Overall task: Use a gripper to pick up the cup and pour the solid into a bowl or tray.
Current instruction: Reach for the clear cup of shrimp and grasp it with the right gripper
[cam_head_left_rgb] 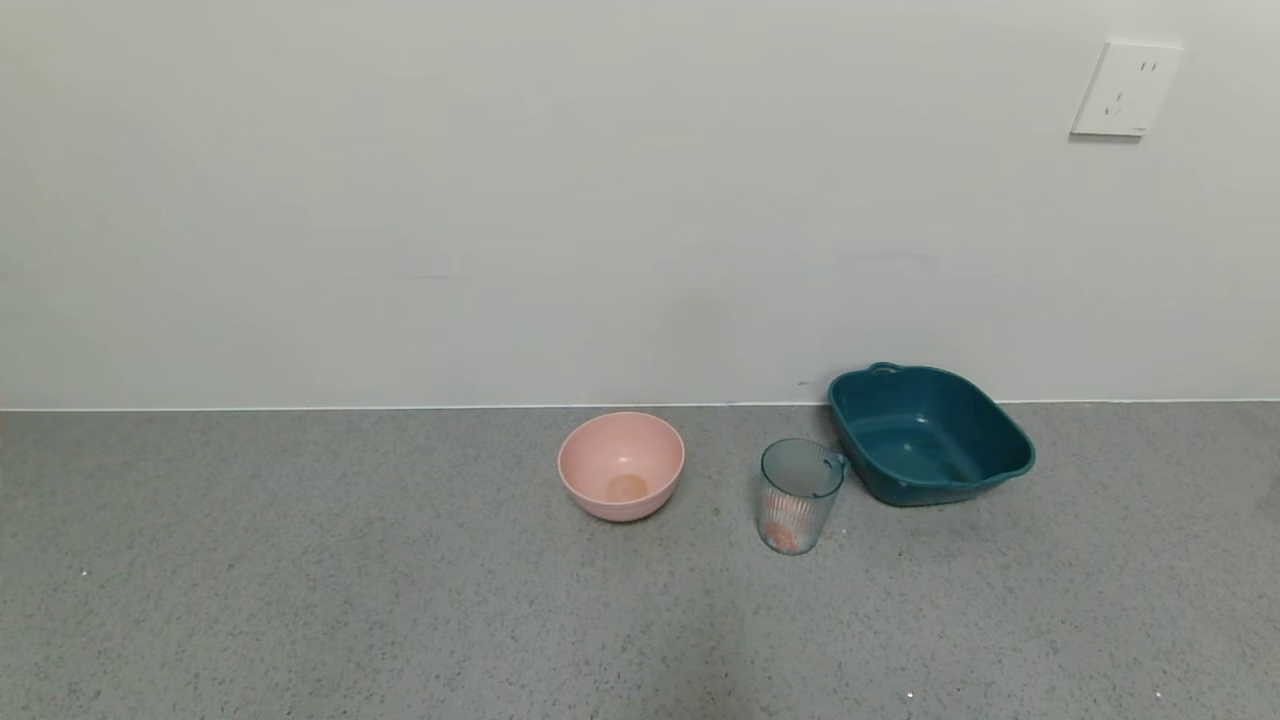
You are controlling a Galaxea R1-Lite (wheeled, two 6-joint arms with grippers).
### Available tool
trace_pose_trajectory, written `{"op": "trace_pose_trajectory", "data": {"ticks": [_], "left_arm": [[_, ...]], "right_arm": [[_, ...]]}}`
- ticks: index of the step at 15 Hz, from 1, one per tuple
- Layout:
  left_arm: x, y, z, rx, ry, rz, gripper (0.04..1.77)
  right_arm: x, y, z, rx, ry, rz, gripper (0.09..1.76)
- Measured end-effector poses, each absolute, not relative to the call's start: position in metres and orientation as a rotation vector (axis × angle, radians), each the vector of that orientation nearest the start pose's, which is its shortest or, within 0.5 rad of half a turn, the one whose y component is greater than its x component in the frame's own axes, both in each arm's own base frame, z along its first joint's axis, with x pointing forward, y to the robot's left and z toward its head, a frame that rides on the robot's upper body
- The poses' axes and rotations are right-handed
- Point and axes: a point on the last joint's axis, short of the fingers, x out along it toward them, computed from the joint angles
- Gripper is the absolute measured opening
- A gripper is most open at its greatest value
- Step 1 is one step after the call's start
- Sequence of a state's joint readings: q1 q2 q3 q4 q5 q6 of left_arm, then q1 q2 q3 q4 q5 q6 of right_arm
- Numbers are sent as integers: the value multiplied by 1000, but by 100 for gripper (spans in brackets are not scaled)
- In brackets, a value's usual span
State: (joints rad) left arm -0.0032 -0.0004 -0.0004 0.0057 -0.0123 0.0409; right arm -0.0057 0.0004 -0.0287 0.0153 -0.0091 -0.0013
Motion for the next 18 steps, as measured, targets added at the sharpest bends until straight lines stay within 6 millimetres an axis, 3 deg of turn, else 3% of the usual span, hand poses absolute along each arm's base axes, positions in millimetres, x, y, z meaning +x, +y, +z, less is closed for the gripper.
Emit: {"op": "trace_pose_trajectory", "data": {"ticks": [5, 9, 14, 18], "left_arm": [[-23, 0, 75, 41, 5, -16, 172], [-23, 0, 75, 41, 5, -16, 172], [-23, 0, 75, 41, 5, -15, 172], [-23, 0, 75, 41, 5, -15, 172]], "right_arm": [[-34, 0, 123, -2, -44, 9, 171], [-23, 2, 165, -1, -2, 83, 171], [26, 3, 207, -4, 107, 154, 171], [82, 9, 217, -19, 171, 224, 171]]}}
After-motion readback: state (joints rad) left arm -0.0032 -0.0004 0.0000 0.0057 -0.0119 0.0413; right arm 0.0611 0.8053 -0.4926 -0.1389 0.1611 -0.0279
